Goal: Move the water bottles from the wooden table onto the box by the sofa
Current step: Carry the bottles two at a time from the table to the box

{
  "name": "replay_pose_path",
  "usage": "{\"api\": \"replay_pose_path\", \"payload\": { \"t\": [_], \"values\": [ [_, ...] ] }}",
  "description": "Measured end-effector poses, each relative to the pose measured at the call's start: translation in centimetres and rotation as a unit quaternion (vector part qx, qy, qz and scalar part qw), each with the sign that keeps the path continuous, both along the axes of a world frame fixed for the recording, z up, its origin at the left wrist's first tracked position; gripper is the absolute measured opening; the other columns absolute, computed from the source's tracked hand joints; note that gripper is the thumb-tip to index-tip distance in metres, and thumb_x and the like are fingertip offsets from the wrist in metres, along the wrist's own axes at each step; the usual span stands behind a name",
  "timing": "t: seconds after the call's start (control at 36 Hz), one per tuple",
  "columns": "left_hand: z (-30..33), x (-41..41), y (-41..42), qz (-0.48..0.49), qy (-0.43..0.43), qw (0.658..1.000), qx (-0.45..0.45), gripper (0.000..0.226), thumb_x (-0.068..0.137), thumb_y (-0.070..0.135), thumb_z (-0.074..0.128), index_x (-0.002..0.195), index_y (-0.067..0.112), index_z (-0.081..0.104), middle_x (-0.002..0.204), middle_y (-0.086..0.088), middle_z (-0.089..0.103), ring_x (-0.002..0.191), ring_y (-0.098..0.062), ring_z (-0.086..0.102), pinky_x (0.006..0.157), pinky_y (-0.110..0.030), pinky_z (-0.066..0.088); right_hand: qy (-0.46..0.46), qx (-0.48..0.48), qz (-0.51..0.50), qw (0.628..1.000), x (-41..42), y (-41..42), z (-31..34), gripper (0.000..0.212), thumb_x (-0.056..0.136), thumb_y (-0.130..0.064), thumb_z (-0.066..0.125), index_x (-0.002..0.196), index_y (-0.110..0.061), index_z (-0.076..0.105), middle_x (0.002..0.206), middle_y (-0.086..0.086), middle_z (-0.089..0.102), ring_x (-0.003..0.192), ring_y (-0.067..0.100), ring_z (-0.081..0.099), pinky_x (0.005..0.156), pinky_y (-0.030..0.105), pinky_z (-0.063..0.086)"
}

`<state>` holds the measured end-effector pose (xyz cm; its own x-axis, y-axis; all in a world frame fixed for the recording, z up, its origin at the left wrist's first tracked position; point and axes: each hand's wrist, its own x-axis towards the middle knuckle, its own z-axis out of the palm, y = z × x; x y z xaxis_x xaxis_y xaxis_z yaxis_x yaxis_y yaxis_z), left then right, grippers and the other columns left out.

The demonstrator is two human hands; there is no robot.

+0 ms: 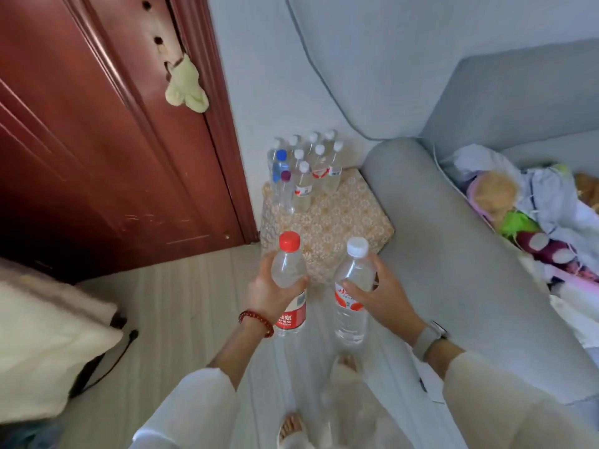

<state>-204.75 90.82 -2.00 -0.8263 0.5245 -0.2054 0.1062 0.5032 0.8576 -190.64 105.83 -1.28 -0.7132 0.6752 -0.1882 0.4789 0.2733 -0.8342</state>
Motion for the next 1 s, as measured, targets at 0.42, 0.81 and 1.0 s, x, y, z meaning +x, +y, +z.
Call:
{"api": "replay_pose_path", "payload": {
  "t": [0.42, 0.81, 1.0],
  "values": [
    [-9.7, -13.1, 25.6, -0.027, -0.035, 0.993, -0.105, 0.074, 0.062, 0.030, 0.082, 0.123, 0.023, 0.039, 0.116, -0.009, 0.047, 0.108, -0.025, 0.049, 0.086, -0.028, 0.041, -0.114, -0.014, 0.124, 0.986, -15.4, 25.6, -8.8, 0.075, 0.071, -0.028, 0.077, 0.133, -0.021, 0.035, 0.134, -0.003, 0.045, 0.121, 0.013, 0.045, 0.093, 0.016, 0.031],
    [-17.9, -17.5, 36.8, 0.006, -0.006, 0.991, -0.132, 0.066, 0.067, 0.019, 0.079, 0.125, 0.017, 0.047, 0.128, -0.004, 0.053, 0.121, -0.025, 0.040, 0.098, -0.038, 0.040, -0.106, -0.075, 0.203, 0.971, -24.2, 36.3, -16.9, 0.061, 0.070, -0.018, 0.077, 0.118, -0.033, 0.043, 0.121, -0.007, 0.051, 0.110, 0.010, 0.050, 0.096, 0.029, 0.042],
    [-17.7, -18.5, 37.5, -0.001, -0.019, 0.989, -0.145, 0.072, 0.071, 0.024, 0.076, 0.133, 0.019, 0.040, 0.138, -0.001, 0.045, 0.127, -0.021, 0.040, 0.102, -0.034, 0.037, -0.102, -0.085, 0.201, 0.970, -25.2, 37.2, -17.9, 0.060, 0.075, -0.011, 0.073, 0.126, -0.018, 0.043, 0.126, -0.001, 0.043, 0.119, 0.013, 0.042, 0.106, 0.031, 0.034]
  ]
}}
